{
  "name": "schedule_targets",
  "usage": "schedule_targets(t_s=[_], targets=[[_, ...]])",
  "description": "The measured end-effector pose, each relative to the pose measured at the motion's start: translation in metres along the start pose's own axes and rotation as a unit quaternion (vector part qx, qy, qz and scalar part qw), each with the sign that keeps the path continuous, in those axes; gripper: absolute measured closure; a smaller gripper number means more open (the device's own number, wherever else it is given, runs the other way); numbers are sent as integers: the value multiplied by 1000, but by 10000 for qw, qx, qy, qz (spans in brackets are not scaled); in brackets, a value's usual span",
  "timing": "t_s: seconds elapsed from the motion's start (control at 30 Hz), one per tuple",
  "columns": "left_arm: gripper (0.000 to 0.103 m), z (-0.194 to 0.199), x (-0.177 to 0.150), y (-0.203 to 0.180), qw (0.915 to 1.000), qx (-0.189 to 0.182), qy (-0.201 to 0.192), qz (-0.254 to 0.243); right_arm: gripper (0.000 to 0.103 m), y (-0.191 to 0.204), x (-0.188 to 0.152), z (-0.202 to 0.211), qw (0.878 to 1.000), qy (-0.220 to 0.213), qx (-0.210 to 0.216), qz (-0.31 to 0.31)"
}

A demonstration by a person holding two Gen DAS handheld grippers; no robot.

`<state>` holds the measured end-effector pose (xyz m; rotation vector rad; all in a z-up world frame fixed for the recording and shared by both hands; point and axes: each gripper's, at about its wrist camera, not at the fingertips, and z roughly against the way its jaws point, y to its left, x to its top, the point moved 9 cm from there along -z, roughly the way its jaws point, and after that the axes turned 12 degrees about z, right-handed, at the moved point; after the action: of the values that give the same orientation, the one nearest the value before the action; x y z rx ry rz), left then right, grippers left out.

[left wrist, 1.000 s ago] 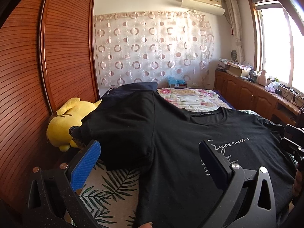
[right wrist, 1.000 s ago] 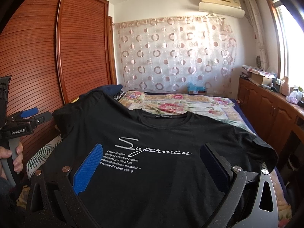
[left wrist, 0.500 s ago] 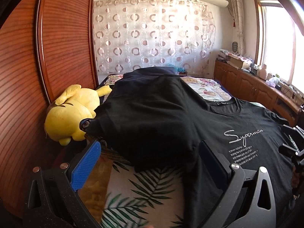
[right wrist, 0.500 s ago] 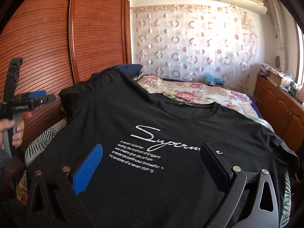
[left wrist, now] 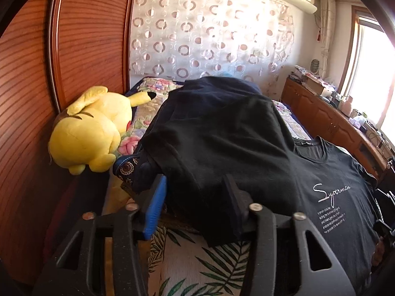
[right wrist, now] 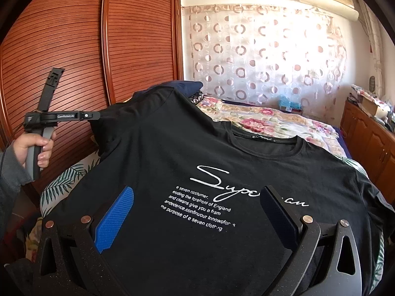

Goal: Fold small clothes

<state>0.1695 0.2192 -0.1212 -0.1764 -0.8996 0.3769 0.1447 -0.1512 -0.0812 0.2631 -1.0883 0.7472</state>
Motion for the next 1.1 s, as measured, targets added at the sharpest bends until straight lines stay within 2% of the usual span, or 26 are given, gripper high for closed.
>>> schedule_targets(t_s=[0.07, 0.1, 0.13, 0.2, 0.43, 0.63, 0.9, 1.1], targets=[[66, -4, -4, 1, 10000, 28, 78, 25, 1, 2, 0, -1, 10000, 2, 1, 12], [76, -4, -5, 1, 10000, 16, 71, 34, 1, 3, -1, -1, 10000, 6, 6, 14], [91, -2, -4, 2, 10000, 4, 25, 26, 1, 4, -1, -2, 10000, 16, 7, 16], [98, 5, -3, -1, 10000, -13, -91, -30, 1, 8, 3, -10, 10000, 48, -1, 28], [100, 20, 7, -27, 9991, -201, -214, -298, 1, 4, 6, -17, 9999, 99, 21, -14], [100, 43, 26, -87, 9944, -643, -426, -722, 1, -4, 4, -13, 9998, 51, -73, -154], [100, 25, 40, -174, 9862, -1026, -271, -1275, 1, -18, -1, -5, 9989, -8, -290, -358], [98, 23, 23, -208, 9810, -1165, -67, -1549, 1, -14, -6, -5, 9983, 9, -372, -452]])
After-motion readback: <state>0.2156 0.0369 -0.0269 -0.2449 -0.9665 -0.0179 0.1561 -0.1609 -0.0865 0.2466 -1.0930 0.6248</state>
